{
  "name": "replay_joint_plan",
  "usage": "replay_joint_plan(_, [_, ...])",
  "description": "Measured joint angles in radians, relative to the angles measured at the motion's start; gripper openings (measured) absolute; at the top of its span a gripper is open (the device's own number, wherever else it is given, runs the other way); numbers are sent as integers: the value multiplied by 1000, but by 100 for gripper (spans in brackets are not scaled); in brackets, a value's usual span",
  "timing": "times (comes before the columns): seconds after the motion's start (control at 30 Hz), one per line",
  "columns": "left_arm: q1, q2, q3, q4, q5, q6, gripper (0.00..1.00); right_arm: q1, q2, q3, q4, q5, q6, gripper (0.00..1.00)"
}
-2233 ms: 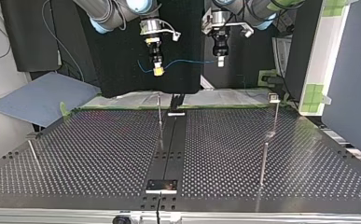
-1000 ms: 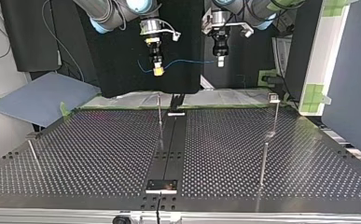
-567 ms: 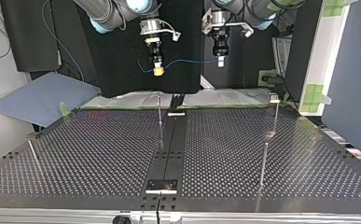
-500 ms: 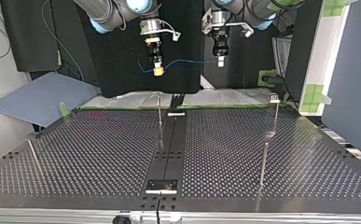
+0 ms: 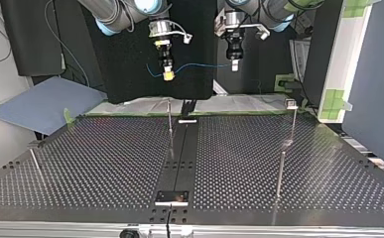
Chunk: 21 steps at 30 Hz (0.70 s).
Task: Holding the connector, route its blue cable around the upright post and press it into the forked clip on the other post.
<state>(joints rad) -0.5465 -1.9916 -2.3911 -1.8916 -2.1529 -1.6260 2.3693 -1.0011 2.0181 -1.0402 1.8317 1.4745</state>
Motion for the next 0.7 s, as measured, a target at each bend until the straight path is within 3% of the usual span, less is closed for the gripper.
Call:
replay_joint_plan(0.3, [2,0,0,0,1,0,1,3,3,2,3,1,-1,2])
replay_joint_plan(0.4, [3,0,0,0,1,0,1,18,18,7,18,4,-2,2])
replay_joint_plan(0.7, [3,0,0,0,2,0,1,90,89,9,48,5,-3,2])
